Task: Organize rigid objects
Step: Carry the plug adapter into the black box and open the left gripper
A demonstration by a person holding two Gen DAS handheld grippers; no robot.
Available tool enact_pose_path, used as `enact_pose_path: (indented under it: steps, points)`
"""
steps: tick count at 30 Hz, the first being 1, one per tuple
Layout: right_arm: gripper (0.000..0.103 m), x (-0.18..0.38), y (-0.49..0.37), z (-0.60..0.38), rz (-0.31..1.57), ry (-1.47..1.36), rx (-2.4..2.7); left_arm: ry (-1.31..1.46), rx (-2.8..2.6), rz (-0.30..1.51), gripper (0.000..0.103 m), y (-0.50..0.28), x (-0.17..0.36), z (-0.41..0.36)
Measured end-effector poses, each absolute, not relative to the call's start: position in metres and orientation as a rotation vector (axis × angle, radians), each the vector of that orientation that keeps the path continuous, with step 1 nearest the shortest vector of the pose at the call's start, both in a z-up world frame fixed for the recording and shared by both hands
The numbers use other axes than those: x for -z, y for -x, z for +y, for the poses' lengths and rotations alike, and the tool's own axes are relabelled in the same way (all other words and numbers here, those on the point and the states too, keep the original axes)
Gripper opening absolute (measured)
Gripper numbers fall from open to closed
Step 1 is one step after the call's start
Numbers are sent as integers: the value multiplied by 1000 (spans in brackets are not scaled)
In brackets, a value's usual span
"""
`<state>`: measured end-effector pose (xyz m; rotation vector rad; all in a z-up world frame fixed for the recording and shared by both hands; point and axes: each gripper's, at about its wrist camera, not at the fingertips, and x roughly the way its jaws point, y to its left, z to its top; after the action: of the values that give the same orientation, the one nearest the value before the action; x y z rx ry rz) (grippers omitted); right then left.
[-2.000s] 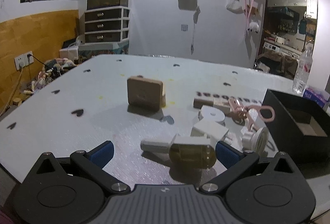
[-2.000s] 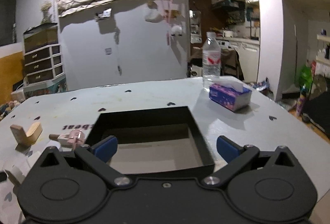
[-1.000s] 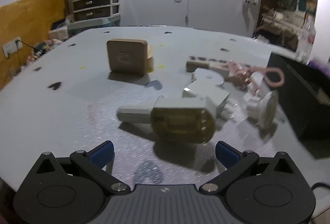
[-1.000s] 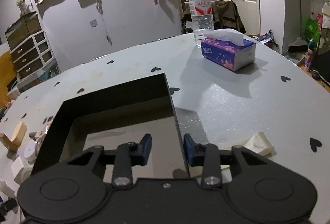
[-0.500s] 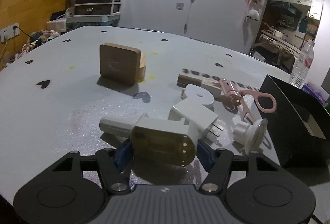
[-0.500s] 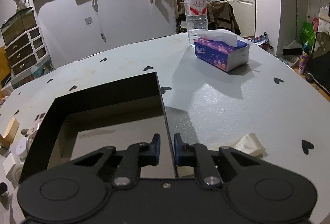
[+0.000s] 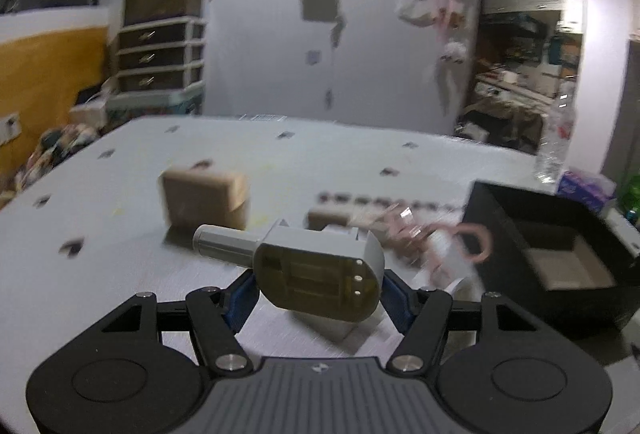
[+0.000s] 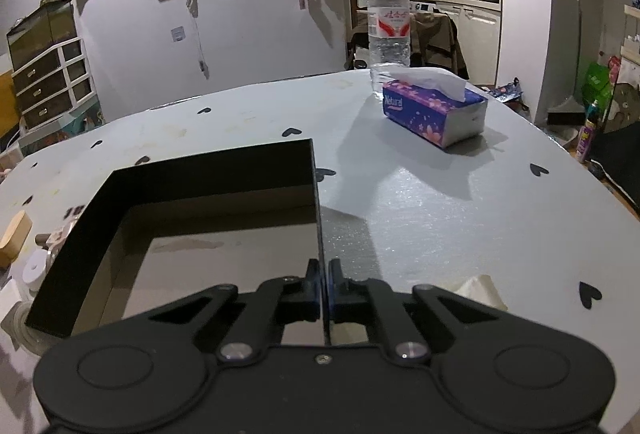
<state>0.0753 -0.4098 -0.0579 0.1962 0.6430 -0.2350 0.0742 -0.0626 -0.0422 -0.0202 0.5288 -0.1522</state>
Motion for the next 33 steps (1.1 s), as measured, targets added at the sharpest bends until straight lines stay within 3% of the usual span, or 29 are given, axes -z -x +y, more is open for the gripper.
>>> enact_pose_path:
  steps: [15, 27, 33]
  points:
    - [4, 60, -77, -418, 638, -195, 163, -7, 676, 558, 66, -123, 13, -208]
    - [5, 60, -79, -420, 647, -174, 132, 129, 566, 1063, 66, -212, 45, -292]
    - [5, 60, -79, -422, 646, -183, 124, 204, 495, 1159, 67, -241, 55, -313]
